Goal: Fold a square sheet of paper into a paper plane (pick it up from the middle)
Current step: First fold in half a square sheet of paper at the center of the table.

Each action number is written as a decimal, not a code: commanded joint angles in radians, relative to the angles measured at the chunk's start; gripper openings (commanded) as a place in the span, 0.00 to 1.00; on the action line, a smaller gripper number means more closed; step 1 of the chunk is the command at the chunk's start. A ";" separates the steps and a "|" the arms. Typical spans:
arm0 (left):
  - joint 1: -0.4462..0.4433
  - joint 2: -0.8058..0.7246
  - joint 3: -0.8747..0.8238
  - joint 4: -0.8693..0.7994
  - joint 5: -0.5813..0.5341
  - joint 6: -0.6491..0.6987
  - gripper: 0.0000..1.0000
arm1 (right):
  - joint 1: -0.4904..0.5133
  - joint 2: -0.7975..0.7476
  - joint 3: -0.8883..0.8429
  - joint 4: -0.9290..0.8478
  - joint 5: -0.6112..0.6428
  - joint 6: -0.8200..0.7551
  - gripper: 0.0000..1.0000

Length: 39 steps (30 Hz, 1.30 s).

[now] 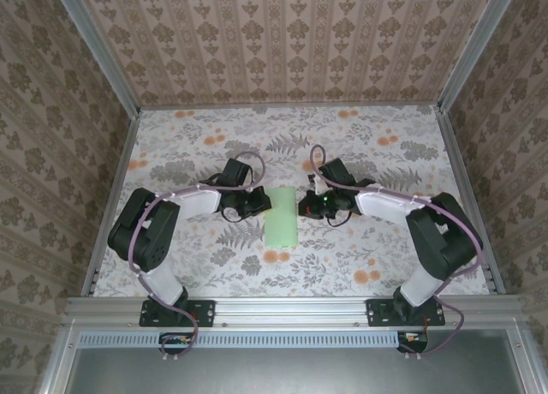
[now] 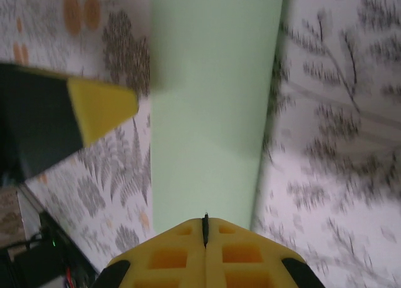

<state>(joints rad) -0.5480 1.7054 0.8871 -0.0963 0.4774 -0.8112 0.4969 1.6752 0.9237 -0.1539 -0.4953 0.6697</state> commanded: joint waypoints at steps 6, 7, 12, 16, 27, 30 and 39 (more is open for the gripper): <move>0.006 0.002 0.044 -0.026 -0.004 -0.003 0.24 | 0.001 0.206 0.195 -0.020 0.072 0.042 0.00; 0.009 0.005 0.050 -0.035 -0.004 -0.001 0.26 | 0.000 0.231 0.227 -0.062 0.091 0.020 0.00; 0.019 0.007 0.062 -0.033 -0.001 0.000 0.30 | 0.002 0.323 0.305 -0.139 0.110 -0.033 0.00; 0.023 0.013 0.070 -0.028 0.003 0.001 0.31 | 0.005 0.377 0.349 -0.141 0.075 -0.061 0.00; 0.026 0.046 0.102 -0.035 0.012 0.015 0.27 | 0.001 0.419 0.461 -0.174 -0.042 -0.248 0.00; 0.026 0.061 0.119 -0.036 0.017 0.024 0.23 | -0.019 0.333 0.396 -0.141 -0.020 -0.213 0.00; 0.001 0.160 0.219 -0.042 0.073 0.050 0.11 | -0.020 0.157 0.147 0.008 0.006 0.052 0.00</move>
<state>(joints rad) -0.5343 1.8351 1.0626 -0.1276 0.5129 -0.7879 0.4683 1.8645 1.1267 -0.2020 -0.5011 0.6056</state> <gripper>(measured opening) 0.111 0.061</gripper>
